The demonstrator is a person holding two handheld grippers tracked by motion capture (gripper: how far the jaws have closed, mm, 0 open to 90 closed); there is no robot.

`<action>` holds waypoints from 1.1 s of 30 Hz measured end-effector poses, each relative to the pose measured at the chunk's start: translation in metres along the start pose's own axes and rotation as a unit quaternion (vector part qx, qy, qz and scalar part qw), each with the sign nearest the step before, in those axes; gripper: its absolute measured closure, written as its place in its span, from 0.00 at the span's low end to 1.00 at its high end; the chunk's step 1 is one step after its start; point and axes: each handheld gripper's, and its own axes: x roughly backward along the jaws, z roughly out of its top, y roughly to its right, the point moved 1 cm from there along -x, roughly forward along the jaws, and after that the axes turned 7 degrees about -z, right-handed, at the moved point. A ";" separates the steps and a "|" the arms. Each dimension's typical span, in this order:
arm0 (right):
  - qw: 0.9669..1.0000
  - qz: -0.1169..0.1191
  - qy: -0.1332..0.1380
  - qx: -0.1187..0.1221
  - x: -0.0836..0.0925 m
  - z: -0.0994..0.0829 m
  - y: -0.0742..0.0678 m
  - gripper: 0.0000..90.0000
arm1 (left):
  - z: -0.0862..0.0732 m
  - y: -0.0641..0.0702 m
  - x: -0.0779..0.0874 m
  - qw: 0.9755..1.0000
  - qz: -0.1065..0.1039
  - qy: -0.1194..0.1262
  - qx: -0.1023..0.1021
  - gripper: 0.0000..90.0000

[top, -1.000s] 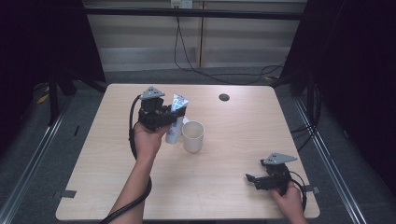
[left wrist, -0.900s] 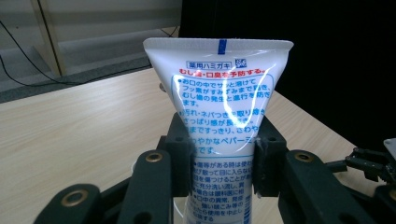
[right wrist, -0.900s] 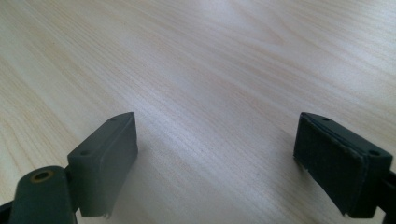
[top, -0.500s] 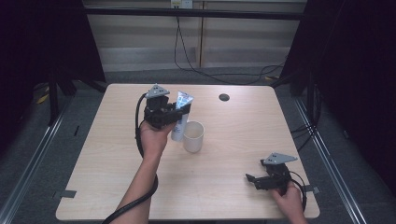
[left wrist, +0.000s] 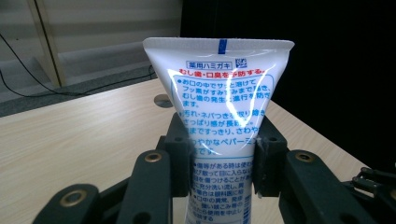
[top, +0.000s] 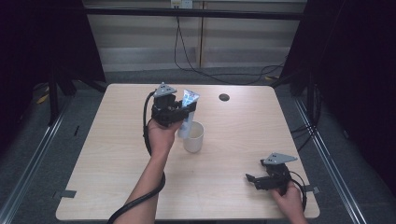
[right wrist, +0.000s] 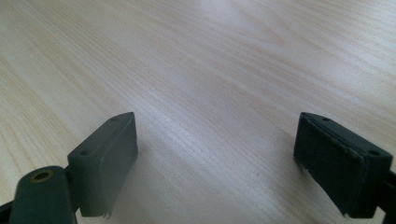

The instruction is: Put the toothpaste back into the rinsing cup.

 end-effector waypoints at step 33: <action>1.000 0.000 0.000 0.000 0.000 0.000 0.000 0.15 | -0.010 -0.005 -0.024 1.000 0.009 0.006 0.007 0.71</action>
